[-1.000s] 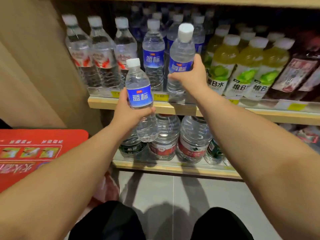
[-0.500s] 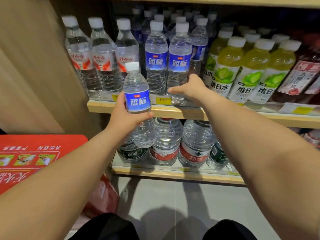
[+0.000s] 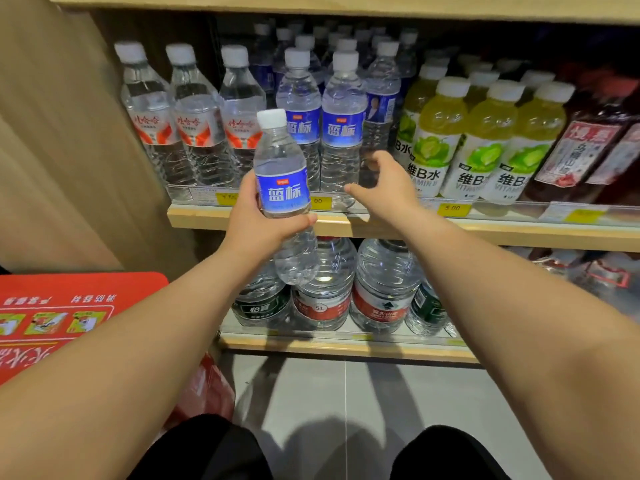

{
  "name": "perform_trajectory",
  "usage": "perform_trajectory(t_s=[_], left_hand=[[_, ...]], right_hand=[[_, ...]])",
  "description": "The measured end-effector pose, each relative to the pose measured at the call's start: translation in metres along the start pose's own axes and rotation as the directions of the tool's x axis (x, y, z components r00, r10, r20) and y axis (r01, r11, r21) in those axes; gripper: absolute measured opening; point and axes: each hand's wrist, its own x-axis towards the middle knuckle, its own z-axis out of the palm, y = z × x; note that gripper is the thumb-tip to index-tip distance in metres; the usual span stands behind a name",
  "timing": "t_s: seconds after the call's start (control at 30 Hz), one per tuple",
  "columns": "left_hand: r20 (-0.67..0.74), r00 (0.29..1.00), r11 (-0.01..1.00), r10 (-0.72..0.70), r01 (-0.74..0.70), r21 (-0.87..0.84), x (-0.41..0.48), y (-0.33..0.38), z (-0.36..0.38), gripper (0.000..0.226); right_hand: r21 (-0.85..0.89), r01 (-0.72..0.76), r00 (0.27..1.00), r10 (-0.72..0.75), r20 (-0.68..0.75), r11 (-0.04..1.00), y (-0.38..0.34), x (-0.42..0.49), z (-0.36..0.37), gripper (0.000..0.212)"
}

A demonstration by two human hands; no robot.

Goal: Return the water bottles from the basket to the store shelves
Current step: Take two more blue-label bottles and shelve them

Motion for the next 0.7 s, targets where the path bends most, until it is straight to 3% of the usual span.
perform_trajectory(t_s=[0.13, 0.3, 0.53, 0.7], left_hand=[[0.025, 0.984, 0.980, 0.179, -0.180, 0.079, 0.007, 0.029, 0.042, 0.088], [-0.066, 0.944, 0.940, 0.323, -0.313, 0.136, 0.025, 0.056, 0.091, 0.100], [-0.188, 0.933, 0.946, 0.307, -0.279, 0.163, 0.046, 0.055, 0.140, 0.094], [-0.216, 0.936, 0.945, 0.278, -0.225, 0.239, 0.053, 0.047, 0.152, 0.110]], right_hand=[[-0.086, 0.007, 0.991, -0.018, -0.131, 0.996, 0.043, -0.025, -0.023, 0.040], [-0.144, 0.011, 0.994, -0.026, -0.104, 0.990, 0.067, -0.036, -0.036, 0.043], [-0.126, 0.052, 0.998, -0.057, -0.041, 0.991, 0.077, -0.033, -0.041, 0.046], [-0.101, 0.088, 0.996, -0.090, -0.010, 0.991, 0.088, -0.034, -0.040, 0.049]])
